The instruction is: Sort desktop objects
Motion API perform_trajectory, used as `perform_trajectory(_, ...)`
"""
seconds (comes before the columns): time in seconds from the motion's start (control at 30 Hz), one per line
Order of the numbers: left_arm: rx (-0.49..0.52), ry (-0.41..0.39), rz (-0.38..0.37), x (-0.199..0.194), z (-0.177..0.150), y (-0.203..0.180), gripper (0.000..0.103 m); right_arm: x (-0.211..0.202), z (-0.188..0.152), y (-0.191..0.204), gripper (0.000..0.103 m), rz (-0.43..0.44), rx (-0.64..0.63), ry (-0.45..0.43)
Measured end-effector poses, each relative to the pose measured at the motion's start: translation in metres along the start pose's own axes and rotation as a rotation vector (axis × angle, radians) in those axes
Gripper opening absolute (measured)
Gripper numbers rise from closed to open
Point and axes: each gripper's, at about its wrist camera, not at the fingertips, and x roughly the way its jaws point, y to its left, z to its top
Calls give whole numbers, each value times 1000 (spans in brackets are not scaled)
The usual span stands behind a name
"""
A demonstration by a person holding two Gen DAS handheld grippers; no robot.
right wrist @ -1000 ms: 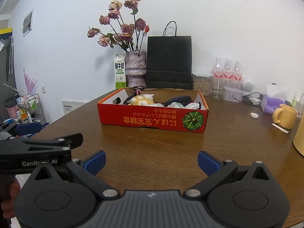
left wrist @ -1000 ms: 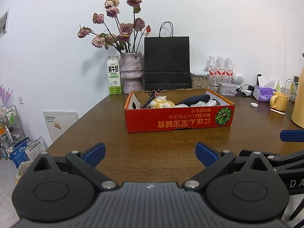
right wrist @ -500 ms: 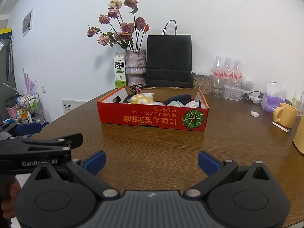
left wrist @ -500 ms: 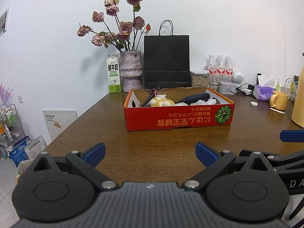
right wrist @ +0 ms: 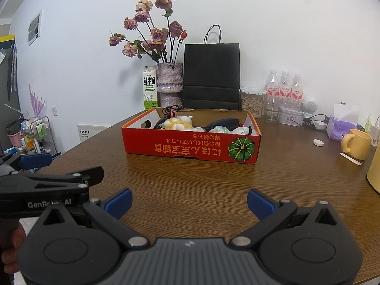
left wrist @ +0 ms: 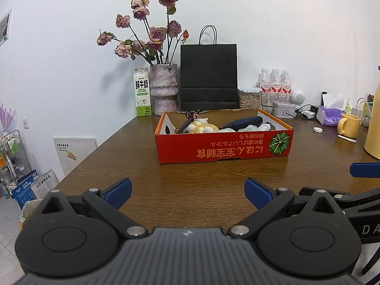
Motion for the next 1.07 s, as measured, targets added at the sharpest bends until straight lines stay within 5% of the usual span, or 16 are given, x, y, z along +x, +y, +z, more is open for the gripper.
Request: perform_trajectory(1.07, -11, -7, -4, -1, 0, 4, 103, 2, 3, -1, 103, 1, 0, -3)
